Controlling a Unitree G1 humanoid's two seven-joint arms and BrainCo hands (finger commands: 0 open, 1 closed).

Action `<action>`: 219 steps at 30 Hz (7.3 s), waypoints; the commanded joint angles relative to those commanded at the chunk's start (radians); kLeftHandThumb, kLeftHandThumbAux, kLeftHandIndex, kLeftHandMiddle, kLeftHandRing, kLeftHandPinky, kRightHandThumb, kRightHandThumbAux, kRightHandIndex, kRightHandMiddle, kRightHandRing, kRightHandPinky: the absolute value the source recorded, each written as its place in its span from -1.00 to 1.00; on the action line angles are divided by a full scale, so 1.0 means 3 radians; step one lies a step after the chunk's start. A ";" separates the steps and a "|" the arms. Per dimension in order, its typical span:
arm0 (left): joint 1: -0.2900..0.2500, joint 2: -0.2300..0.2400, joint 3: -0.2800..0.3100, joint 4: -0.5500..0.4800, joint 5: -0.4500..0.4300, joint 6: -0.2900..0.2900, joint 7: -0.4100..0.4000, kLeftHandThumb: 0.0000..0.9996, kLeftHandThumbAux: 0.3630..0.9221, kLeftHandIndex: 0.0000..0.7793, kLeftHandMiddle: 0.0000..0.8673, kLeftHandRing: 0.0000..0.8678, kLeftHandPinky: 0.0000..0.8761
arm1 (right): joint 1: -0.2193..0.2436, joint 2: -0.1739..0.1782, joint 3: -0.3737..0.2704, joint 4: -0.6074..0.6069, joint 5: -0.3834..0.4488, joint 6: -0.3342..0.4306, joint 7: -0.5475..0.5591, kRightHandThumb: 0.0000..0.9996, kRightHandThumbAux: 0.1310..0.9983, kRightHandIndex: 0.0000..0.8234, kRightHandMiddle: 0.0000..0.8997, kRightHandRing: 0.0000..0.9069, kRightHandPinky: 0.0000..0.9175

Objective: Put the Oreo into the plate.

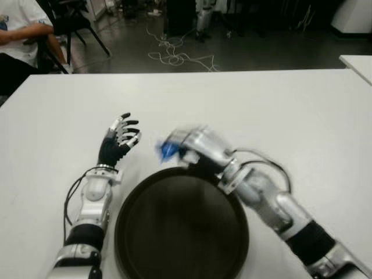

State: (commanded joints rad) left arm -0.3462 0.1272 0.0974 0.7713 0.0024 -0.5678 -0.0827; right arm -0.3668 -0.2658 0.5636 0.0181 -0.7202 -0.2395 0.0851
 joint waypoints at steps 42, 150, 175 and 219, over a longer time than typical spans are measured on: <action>0.0026 0.0019 -0.0018 -0.0049 0.0042 -0.0016 0.0028 -0.08 0.34 -0.65 -0.37 -0.30 -0.24 | -0.0098 -0.0351 0.0032 -0.0508 0.0426 -0.0111 0.1793 0.68 0.27 0.01 0.08 0.50 0.53; -0.0048 -0.0012 0.0008 0.0120 -0.0042 -0.0075 0.0025 0.01 0.27 -0.70 -0.46 -0.41 -0.32 | -0.0040 -0.0244 -0.0242 -0.0096 0.1125 -0.0457 0.1769 -1.00 -0.04 -1.00 -1.00 -1.00 -1.00; -0.0060 -0.0010 0.0005 0.0108 -0.0033 0.0028 0.0044 0.07 0.30 -0.71 -0.49 -0.41 -0.27 | -0.0219 -0.0364 -0.0593 0.0485 0.1169 -0.0712 0.1433 -1.00 0.07 -1.00 -1.00 -1.00 -1.00; -0.0025 0.0045 0.0014 0.0090 -0.0028 0.0067 -0.0026 0.09 0.17 -0.69 -0.45 -0.38 -0.27 | -0.1056 0.0521 -0.2147 0.3790 0.2262 -0.0519 -0.0321 -1.00 0.37 -0.27 -0.17 -0.09 -0.08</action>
State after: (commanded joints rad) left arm -0.3536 0.1406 0.1015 0.7982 -0.0061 -0.5478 -0.0906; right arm -0.6836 -0.1094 -0.0806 1.1553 -0.0415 -0.3953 -0.0113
